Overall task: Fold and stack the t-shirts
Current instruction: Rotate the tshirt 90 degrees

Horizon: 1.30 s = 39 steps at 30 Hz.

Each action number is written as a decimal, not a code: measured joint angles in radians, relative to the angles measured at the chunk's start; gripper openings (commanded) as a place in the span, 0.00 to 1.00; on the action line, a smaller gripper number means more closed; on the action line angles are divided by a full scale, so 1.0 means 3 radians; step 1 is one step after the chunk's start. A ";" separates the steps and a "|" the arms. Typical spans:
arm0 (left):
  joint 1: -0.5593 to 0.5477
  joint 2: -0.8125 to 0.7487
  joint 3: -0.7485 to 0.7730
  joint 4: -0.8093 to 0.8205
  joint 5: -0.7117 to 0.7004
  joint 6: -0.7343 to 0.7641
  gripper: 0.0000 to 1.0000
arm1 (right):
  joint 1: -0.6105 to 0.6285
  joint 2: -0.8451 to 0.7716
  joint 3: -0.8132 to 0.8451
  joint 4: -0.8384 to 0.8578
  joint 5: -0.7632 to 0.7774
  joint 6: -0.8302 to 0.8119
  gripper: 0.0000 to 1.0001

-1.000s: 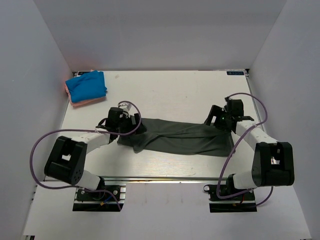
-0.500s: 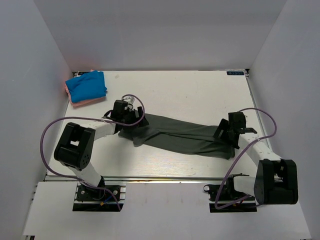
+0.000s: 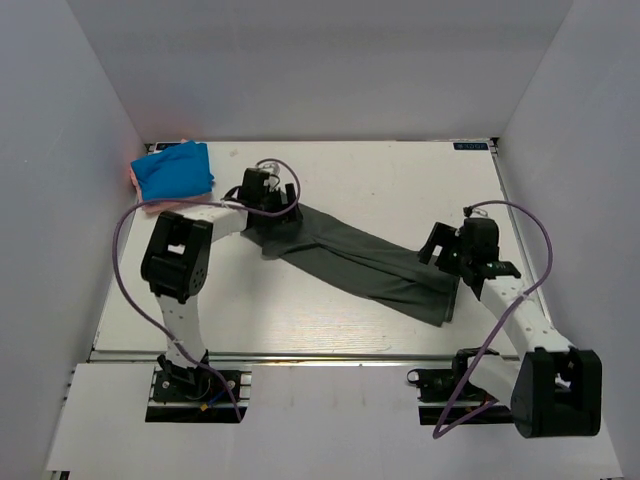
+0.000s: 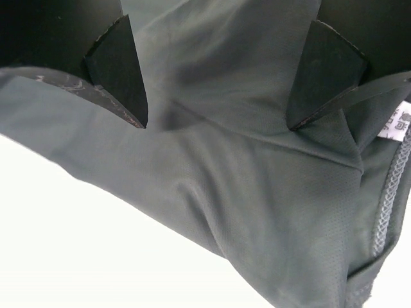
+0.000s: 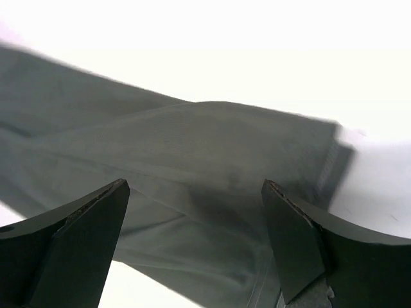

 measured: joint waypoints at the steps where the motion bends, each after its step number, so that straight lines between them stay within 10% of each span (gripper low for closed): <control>1: 0.0004 0.0102 0.0141 -0.0029 -0.0010 0.0014 1.00 | 0.0014 0.0071 0.0009 0.0066 -0.0071 -0.0022 0.90; 20: 0.0034 0.2608 0.3852 -0.0200 0.0732 -0.0065 1.00 | 0.1296 0.1146 -0.0214 0.1354 -0.0702 0.0388 0.90; 39: -0.0048 0.2984 0.4025 0.0724 0.0744 -0.0918 1.00 | 0.3187 0.1191 0.0102 0.0857 -0.0409 0.0961 0.90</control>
